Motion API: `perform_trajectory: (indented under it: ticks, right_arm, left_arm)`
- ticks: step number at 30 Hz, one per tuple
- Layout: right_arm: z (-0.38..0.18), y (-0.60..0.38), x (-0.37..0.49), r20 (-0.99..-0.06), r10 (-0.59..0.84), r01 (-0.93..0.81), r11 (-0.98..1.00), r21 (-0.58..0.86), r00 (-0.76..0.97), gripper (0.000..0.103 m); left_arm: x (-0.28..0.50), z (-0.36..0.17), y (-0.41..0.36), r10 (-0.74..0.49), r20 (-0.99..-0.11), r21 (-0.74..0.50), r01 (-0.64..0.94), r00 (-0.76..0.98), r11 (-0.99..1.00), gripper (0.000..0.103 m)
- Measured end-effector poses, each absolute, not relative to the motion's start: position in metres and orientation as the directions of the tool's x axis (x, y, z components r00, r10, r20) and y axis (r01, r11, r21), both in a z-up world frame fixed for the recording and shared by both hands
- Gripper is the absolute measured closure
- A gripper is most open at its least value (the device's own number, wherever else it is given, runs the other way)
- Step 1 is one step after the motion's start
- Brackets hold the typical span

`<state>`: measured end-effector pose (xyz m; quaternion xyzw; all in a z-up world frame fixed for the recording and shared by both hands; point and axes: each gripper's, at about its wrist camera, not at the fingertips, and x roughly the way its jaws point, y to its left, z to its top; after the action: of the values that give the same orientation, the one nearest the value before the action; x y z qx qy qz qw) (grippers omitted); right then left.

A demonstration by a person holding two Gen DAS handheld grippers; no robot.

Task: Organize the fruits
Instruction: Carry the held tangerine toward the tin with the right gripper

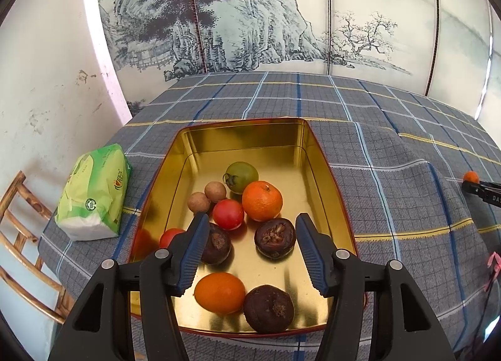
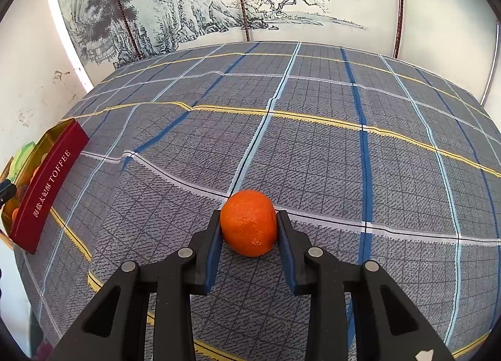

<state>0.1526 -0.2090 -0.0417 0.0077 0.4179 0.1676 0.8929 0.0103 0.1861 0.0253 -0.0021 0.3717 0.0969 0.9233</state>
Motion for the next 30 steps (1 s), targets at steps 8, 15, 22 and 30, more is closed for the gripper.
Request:
perform_trajectory:
  ticks: [8, 15, 22, 30]
  right_arm:
    - [-0.038, -0.210, 0.143, -0.738, 0.316, -0.290, 0.942, 0.168, 0.596, 0.072]
    - [-0.028, -0.215, 0.137, -0.726, 0.317, -0.282, 0.943, 0.174, 0.611, 0.072]
    - [-0.017, -0.216, 0.129, -0.712, 0.321, -0.282, 0.943, 0.177, 0.625, 0.072]
    - [-0.007, -0.212, 0.119, -0.698, 0.335, -0.295, 0.938, 0.182, 0.633, 0.072]
  left_arm:
    - [0.007, 0.027, 0.182, 0.263, -0.663, 0.145, -0.225, 0.700, 0.964, 0.040]
    - [0.003, 0.030, 0.182, 0.287, -0.653, 0.157, -0.246, 0.701, 0.957, 0.036]
    - [-0.002, 0.031, 0.184, 0.303, -0.649, 0.155, -0.269, 0.698, 0.951, 0.033]
    - [-0.008, 0.033, 0.187, 0.317, -0.640, 0.157, -0.285, 0.700, 0.946, 0.028]
